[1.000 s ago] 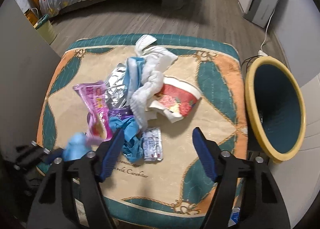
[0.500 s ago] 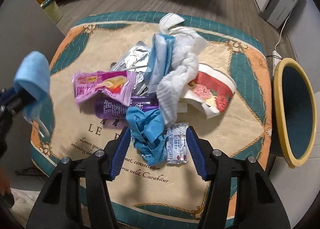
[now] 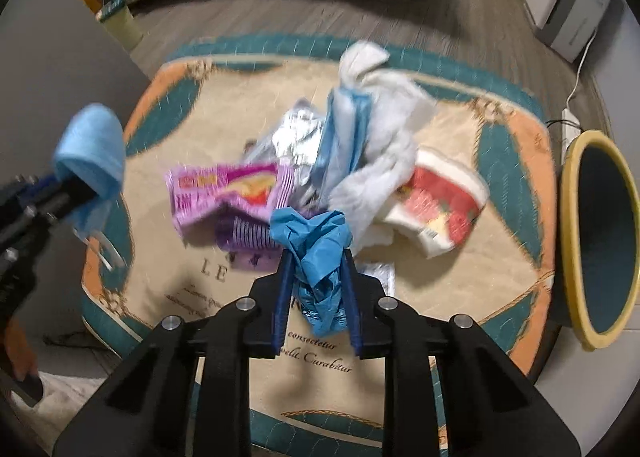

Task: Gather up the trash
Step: 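Grasp the blue face mask with the left tool while the right tool grasps the blue glove, then carry the blue glove toward the wastebasket with the right tool while the left tool holds the mask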

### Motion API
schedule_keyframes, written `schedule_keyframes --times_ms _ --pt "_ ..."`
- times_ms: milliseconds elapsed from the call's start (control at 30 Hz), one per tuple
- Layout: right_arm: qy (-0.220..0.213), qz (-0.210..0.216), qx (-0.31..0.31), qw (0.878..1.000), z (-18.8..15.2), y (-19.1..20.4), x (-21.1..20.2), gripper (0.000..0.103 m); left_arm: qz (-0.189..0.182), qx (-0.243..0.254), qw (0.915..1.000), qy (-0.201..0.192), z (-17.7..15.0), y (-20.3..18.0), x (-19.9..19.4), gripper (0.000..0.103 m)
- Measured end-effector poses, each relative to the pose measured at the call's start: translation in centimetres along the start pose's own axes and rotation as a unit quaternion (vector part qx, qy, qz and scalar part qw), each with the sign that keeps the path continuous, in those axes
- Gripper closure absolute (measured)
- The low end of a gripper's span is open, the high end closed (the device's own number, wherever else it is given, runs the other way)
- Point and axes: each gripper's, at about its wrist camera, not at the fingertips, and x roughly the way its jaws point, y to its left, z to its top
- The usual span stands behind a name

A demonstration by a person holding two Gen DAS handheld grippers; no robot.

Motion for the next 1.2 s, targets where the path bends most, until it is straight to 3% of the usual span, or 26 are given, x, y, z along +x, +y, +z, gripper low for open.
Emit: schedule_keyframes --times_ms 367,800,1200 --pt "-0.106 0.006 0.059 0.993 2.0 -4.7 -7.0 0.08 0.007 0.007 0.9997 -0.024 1.1 -1.5 -0.6 0.082" --pt "-0.143 -0.028 0.093 0.985 1.9 -12.1 -9.9 0.08 0.007 0.033 0.9988 -0.035 2.3 -4.7 0.0 0.082" --pt "-0.149 -0.041 0.103 0.983 1.0 -16.8 -10.7 0.08 0.0 0.063 0.9975 -0.033 3.5 -9.1 1.8 0.082"
